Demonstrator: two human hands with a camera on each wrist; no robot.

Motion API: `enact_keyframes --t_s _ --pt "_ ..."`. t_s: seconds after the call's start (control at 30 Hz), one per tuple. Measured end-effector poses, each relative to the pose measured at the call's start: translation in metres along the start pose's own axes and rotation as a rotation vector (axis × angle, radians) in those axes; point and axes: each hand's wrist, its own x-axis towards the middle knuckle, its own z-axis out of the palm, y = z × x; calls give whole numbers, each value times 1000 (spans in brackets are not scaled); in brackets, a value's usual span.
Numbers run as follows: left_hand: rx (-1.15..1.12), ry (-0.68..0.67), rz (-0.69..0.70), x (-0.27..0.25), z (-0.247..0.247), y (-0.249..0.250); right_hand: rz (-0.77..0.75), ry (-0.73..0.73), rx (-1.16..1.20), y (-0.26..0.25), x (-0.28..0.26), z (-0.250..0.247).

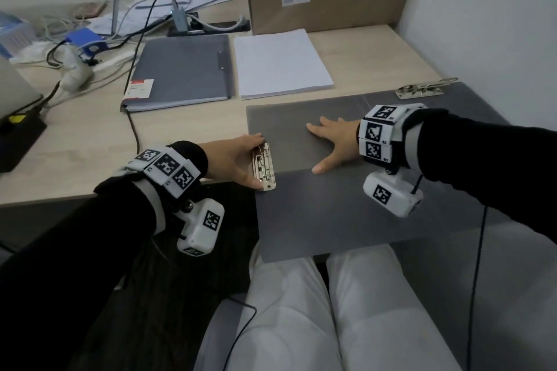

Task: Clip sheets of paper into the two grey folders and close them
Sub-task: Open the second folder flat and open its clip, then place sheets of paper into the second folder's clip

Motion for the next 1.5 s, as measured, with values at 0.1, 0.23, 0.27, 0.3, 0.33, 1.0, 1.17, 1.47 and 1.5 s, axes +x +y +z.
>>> enact_keyframes --t_s 0.1,0.23,0.27,0.3,0.33,1.0,1.17,1.47,1.5 --pt "16 47 1 -2 2 7 -1 9 -24 -1 0 0" --pt "-11 100 -1 -5 6 12 -1 17 -23 -3 -1 1" --pt "-16 109 0 -5 7 12 -1 17 -24 -3 -2 2" --pt "-19 110 7 -5 7 13 -1 18 -25 -2 -3 1" --pt "-24 102 10 -6 5 11 -1 22 -26 -3 -3 1" --pt "-586 341 -177 20 -28 -4 -16 41 -3 -3 -9 0" --pt "-465 308 -315 39 -30 -2 -21 46 -6 -1 -7 0" --pt "-295 214 -354 45 -36 6 -41 17 61 5 1 -1" --pt "-303 212 -356 45 -37 5 -48 17 82 6 2 -2"
